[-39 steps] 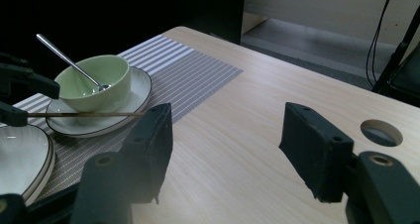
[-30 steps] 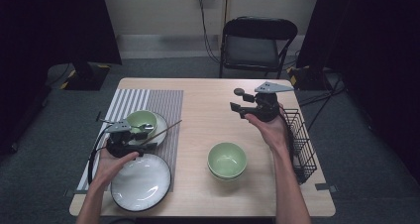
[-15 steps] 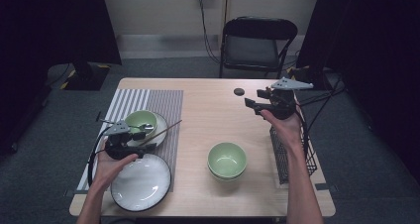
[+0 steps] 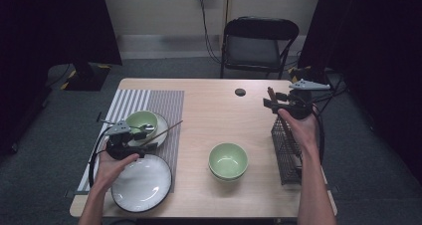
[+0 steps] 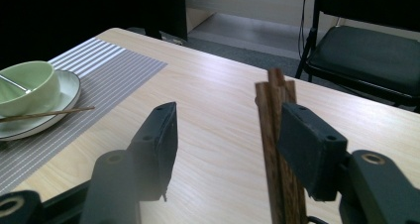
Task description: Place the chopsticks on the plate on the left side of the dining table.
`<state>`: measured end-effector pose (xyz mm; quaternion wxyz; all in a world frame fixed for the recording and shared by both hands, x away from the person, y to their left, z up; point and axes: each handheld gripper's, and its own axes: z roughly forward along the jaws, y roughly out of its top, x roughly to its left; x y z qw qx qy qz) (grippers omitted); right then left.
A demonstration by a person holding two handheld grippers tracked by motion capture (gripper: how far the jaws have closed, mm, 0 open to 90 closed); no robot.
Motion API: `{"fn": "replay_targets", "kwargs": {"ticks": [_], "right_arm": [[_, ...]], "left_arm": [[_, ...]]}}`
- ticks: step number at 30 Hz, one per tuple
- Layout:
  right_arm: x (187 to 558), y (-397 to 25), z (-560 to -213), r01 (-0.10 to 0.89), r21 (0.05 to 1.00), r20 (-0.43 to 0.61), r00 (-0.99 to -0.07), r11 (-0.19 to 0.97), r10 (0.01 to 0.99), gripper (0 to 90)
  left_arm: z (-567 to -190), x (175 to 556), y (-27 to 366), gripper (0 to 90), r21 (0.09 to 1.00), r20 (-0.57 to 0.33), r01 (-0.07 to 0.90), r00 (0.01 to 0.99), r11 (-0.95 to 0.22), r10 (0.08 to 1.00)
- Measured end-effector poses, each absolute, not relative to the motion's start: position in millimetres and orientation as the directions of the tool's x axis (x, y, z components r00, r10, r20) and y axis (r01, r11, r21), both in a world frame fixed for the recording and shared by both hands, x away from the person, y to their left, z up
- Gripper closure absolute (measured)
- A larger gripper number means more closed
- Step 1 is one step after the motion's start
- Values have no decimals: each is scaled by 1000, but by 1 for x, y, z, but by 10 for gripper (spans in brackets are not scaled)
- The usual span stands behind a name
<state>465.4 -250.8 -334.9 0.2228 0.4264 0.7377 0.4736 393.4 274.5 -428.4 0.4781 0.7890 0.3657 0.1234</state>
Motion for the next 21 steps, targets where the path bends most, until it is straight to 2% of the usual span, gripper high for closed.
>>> {"fn": "replay_targets", "kwargs": {"ticks": [11,21], "right_arm": [[470,-255,-344,453,872,85,-515,187,853,442],[470,-258,-346,437,885,92,-505,163,858,452]], "left_arm": [[-429,394,274,298,835,-146,465,701,-293,698],[-430,394,275,297,835,-152,470,696,-286,702]]}}
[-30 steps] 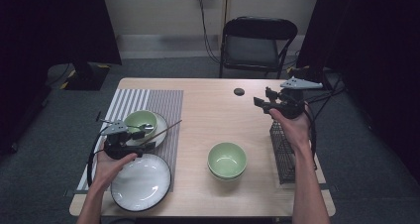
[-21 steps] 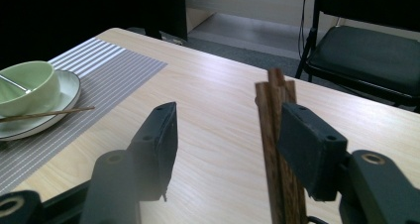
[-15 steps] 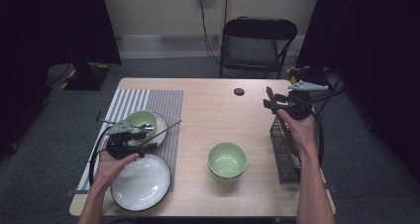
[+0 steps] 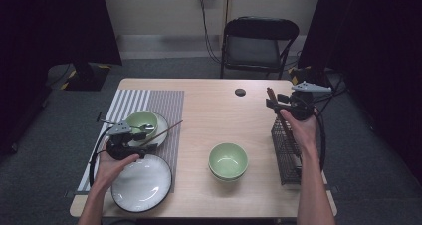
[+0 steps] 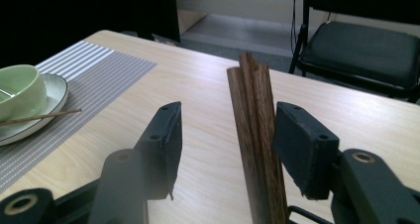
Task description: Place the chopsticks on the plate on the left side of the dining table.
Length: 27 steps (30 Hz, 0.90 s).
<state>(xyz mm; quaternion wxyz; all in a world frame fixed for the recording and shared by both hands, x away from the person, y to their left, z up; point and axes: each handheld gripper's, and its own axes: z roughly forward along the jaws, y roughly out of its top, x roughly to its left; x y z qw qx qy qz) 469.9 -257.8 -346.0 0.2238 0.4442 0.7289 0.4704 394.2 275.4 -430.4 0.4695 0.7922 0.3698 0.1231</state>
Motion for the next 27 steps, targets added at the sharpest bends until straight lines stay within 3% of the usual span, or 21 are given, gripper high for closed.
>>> {"fn": "replay_targets", "kwargs": {"ticks": [4,10,20,27], "right_arm": [[473,-258,-349,474,861,90,-495,182,864,460],[472,-259,-348,478,858,93,-500,185,861,573],[468,-260,-346,467,860,109,-560,204,821,638],[465,-263,-345,471,858,112,-559,204,821,770]], "left_arm": [[-431,395,275,297,832,-147,470,698,-294,701],[-431,395,276,295,832,-151,472,697,-290,701],[-430,395,277,296,833,-150,471,698,-291,700],[-430,394,276,296,832,-151,472,700,-293,698]]}}
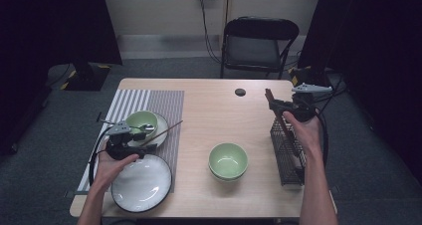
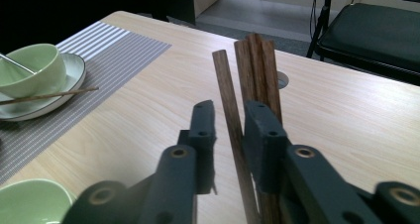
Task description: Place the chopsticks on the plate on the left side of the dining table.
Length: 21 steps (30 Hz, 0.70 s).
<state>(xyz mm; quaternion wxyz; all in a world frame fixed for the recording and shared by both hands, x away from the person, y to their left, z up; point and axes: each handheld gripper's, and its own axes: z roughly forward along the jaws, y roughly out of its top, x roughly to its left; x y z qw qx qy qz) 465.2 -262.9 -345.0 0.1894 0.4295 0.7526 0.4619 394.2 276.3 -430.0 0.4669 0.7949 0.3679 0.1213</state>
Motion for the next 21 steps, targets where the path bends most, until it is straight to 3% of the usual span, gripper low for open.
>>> {"fn": "replay_targets", "kwargs": {"ticks": [14,21], "right_arm": [[469,-259,-347,491,832,60,-542,258,838,813],[467,-267,-346,469,861,100,-536,198,838,835]], "left_arm": [[-430,394,277,292,831,-146,470,699,-296,700],[-431,395,276,292,833,-157,474,698,-286,699]]}}
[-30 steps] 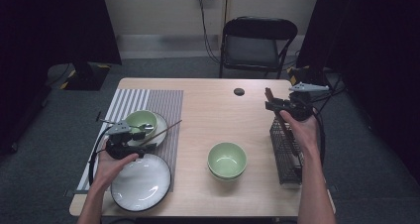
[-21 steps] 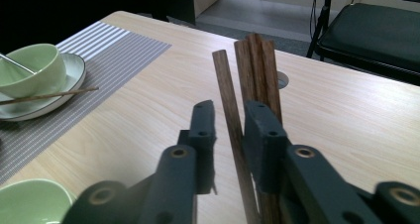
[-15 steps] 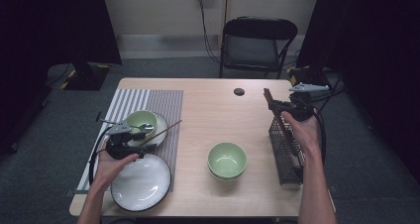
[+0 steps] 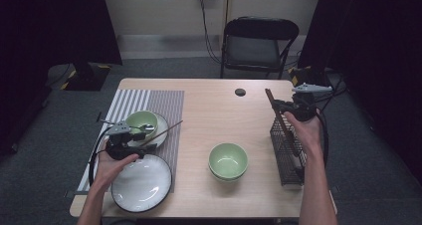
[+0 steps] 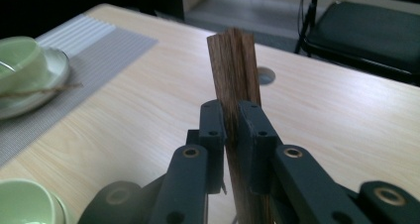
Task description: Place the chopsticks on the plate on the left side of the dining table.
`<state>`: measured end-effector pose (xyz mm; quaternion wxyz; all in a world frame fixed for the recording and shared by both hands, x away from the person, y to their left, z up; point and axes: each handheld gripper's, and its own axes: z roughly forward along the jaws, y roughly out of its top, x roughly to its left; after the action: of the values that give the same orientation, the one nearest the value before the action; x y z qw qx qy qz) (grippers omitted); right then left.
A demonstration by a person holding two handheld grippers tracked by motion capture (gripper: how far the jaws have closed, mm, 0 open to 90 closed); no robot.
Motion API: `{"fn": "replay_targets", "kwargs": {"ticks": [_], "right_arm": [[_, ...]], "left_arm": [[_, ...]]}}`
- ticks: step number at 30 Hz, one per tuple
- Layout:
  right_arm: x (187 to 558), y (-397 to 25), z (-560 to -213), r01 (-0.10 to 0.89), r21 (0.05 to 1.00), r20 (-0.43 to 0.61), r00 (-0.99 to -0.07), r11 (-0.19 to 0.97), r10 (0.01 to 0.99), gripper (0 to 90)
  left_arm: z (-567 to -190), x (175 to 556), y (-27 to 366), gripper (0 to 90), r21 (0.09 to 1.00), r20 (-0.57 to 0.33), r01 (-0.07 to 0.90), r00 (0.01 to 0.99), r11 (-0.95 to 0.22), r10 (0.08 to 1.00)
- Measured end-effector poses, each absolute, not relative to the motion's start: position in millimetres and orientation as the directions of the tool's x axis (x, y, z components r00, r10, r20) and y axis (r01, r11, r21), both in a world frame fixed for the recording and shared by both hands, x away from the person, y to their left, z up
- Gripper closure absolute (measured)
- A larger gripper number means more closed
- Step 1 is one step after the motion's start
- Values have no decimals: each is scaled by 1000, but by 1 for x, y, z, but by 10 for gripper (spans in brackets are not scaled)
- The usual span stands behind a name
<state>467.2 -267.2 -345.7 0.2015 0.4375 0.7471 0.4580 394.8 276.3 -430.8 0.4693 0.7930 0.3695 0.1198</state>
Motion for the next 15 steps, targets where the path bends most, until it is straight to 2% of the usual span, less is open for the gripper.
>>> {"fn": "replay_targets", "kwargs": {"ticks": [1,4,7,10,13,15], "right_arm": [[467,-269,-345,462,867,106,-535,186,838,900],[465,-275,-340,428,893,128,-538,140,833,900],[464,-277,-339,428,891,120,-543,151,831,900],[464,-275,-342,441,879,107,-556,183,824,771],[464,-268,-343,436,874,84,-567,212,819,771],[466,-264,-344,435,870,64,-567,232,821,741]], "left_arm": [[-431,395,276,292,831,-150,472,699,-294,699],[-431,395,274,293,833,-148,467,705,-297,694],[-431,395,274,293,831,-147,468,705,-300,694],[-431,395,274,293,833,-148,468,703,-296,695],[-431,395,273,293,831,-146,469,703,-299,696],[-431,395,272,293,830,-144,468,706,-304,693]]}}
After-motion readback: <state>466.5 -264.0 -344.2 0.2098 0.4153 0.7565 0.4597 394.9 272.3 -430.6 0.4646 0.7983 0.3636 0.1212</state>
